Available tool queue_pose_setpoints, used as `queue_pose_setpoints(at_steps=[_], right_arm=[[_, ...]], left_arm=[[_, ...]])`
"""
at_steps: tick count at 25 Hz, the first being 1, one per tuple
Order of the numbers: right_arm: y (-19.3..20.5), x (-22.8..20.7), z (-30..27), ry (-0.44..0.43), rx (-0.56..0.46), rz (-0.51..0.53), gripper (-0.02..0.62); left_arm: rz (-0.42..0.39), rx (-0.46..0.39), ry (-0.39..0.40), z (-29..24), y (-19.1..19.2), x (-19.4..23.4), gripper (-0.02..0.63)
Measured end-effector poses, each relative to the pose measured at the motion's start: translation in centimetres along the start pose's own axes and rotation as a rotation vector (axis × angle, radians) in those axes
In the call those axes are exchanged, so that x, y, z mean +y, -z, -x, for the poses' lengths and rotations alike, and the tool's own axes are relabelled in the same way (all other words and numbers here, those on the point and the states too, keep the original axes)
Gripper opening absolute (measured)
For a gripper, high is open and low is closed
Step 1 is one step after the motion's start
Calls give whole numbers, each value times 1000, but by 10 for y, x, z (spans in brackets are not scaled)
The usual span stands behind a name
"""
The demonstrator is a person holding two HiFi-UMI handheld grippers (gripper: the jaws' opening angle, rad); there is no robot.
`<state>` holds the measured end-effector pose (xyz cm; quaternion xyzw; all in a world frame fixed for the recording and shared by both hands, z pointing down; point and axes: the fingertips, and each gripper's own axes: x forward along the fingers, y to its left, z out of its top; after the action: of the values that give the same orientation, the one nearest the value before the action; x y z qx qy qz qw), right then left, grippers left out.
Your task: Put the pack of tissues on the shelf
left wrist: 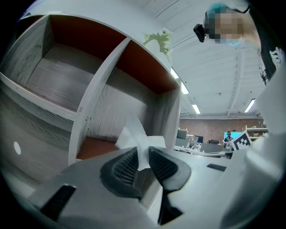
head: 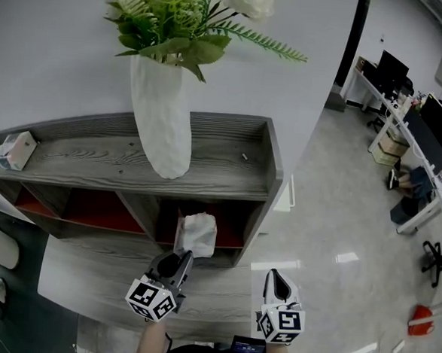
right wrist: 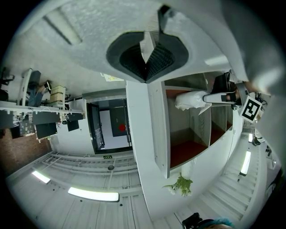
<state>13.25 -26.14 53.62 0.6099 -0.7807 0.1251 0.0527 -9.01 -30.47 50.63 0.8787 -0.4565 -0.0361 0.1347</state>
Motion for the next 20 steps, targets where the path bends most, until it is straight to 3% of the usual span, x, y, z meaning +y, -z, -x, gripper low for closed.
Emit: queue_pose_setpoints(at_steps=[20], right_arm=[[-5, -3, -50, -57, 39, 23, 4]], left_arm=[[-38, 28, -46, -29, -11, 25, 69]])
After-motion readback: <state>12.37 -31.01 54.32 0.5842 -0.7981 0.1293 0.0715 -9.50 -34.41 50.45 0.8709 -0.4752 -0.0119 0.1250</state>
